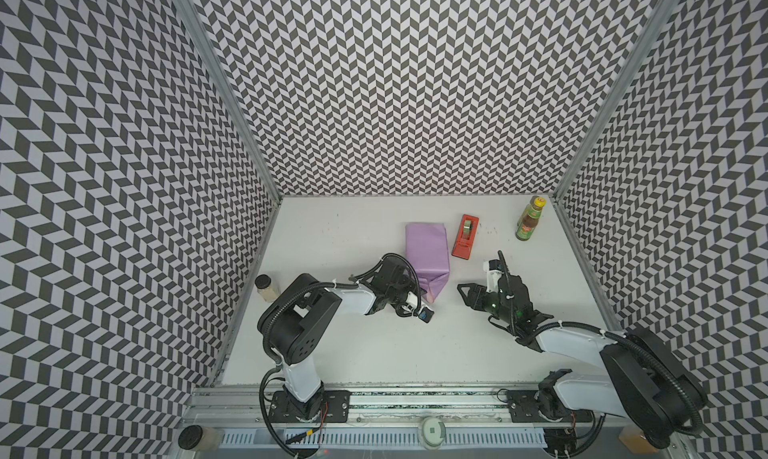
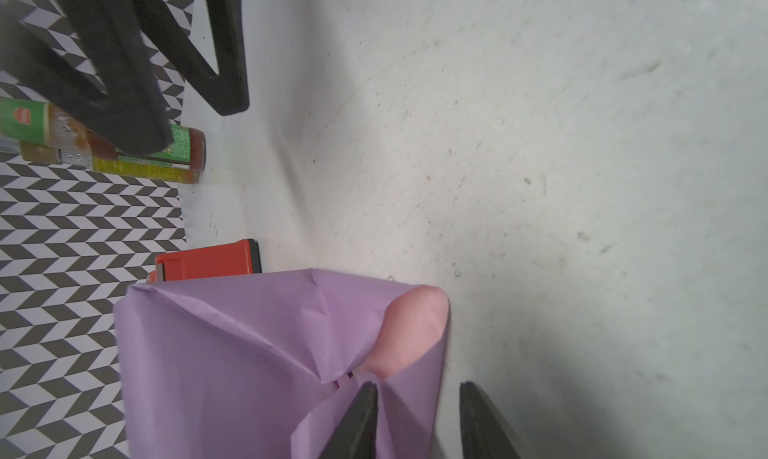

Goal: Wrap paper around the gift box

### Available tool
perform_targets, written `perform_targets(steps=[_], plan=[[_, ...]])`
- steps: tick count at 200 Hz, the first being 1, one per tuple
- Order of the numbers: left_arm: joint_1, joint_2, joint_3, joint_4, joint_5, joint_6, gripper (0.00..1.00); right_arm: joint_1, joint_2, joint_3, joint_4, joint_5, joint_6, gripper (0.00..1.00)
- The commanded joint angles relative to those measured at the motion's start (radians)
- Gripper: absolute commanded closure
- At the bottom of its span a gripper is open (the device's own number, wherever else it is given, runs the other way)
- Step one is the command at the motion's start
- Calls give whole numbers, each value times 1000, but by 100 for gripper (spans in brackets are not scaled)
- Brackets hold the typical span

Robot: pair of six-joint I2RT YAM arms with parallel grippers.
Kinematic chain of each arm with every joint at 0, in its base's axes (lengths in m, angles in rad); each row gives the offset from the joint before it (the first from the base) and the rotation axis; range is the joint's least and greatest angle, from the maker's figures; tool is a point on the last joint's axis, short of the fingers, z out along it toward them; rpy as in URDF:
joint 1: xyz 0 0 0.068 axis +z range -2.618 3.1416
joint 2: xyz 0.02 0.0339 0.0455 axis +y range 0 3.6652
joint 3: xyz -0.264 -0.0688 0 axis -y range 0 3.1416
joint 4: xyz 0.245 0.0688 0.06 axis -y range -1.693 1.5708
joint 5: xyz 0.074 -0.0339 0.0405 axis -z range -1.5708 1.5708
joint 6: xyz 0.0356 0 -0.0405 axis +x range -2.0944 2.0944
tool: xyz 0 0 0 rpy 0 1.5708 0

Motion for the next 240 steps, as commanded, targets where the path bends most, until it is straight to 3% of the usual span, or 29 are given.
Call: perform_targets(steps=[1,153,180,240], plan=[[-9,32,25,-28,-13,23,66,-8,-29,-12,43,-13,-7,46],[-8,92,74,-92,1,11,92,-13,-35,-26,52,-11,-8,46],[0,81,101,-113,37,-20,100,-14,-29,-26,53,-10,-17,46],[57,49,147,-147,187,-115,100,-9,22,-51,149,-94,-25,45]])
